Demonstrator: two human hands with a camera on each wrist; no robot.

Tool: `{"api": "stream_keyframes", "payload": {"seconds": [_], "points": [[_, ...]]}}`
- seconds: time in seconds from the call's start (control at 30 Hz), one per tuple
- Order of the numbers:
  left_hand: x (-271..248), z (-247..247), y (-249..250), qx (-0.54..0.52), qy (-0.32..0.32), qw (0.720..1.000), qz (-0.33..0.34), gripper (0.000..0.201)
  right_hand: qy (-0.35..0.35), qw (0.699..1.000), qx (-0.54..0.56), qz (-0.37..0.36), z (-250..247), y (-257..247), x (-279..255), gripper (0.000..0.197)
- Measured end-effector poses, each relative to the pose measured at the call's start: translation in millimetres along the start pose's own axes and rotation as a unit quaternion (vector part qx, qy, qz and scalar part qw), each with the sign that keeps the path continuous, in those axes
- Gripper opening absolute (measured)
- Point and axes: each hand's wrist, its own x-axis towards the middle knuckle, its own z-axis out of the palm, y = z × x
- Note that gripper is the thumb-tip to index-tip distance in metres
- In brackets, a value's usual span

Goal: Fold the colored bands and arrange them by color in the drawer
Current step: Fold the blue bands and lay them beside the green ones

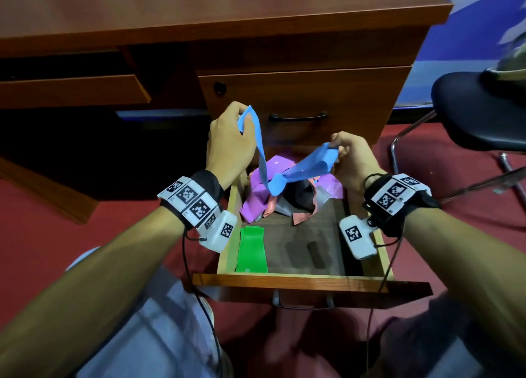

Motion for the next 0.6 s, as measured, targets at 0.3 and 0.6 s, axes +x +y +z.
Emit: {"api": "stream_keyframes", "payload": {"seconds": [0.3, 0.6], "points": [[-0.2, 13.2, 12.7, -0.011, 0.003, 1.000, 0.019, 0.016, -0.027, 0.998, 0.057, -0.012, -21.4, -16.8, -24.5, 0.026], [-2.1, 24.0, 22.3, -0.010, -0.006, 1.000, 0.010, 0.016, -0.028, 1.000, -0.003, -0.013, -29.1, -27.6, -23.2, 0.019]]}}
